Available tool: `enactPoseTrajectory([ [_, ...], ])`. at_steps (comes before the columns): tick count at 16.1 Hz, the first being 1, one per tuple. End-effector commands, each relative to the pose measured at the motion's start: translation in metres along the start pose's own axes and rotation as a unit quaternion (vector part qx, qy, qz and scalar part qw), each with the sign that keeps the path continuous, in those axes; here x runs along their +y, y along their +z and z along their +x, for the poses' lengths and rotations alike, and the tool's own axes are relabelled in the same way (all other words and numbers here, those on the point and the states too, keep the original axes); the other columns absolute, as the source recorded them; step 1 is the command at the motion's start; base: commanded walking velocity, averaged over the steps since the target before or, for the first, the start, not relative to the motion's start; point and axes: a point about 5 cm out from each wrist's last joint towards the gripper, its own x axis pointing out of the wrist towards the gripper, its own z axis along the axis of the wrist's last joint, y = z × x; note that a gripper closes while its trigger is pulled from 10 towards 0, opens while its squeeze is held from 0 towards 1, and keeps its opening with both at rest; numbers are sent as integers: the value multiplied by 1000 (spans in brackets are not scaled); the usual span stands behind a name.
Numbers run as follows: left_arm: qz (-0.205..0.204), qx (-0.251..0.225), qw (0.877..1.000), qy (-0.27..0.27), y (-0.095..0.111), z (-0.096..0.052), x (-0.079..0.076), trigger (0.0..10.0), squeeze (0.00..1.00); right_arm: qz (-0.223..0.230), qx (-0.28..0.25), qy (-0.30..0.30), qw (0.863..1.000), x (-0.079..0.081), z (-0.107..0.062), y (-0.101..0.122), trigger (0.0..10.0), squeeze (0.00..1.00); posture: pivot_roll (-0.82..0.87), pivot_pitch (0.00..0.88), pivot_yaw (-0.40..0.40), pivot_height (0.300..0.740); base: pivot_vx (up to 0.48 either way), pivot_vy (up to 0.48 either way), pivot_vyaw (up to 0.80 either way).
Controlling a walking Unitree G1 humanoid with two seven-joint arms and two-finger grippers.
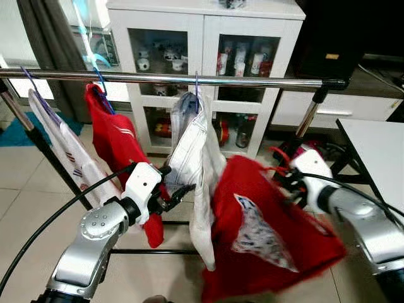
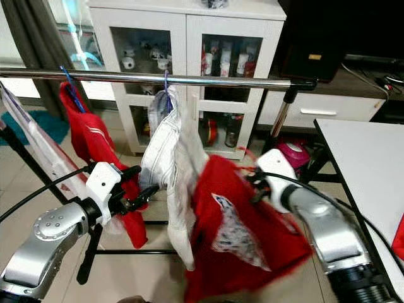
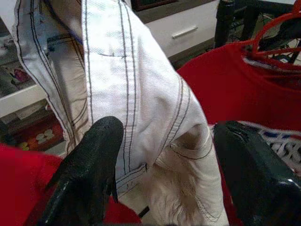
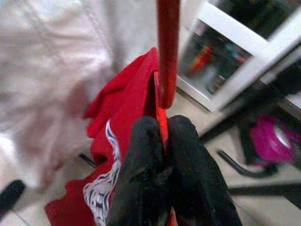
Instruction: Hang hanger
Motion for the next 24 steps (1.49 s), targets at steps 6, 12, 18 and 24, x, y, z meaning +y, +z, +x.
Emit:
enactPoseTrajectory([
  [6, 4, -51, 999, -9, 29, 9, 6, 10000, 0, 44, -178, -68, 981, -5, 6, 70, 10000, 0, 52, 12, 6, 740, 0, 0, 0],
  [12, 28, -83, 996, 4, 71, 17, 25, 10000, 0, 82, -223, -159, 958, -23, 13, 114, 10000, 0, 56, 5, 6, 740, 0, 0, 0],
  [18, 34, -98, 995, 5, 86, 16, 37, 10000, 0, 139, -158, -180, 961, -35, 49, 117, 10000, 0, 66, 0, 1, 740, 0, 0, 0],
  [24, 18, -145, 988, -59, 108, 27, 25, 10000, 0, 197, -128, -184, 954, -49, 74, 116, 10000, 0, 54, 0, 15, 740, 0, 0, 0],
])
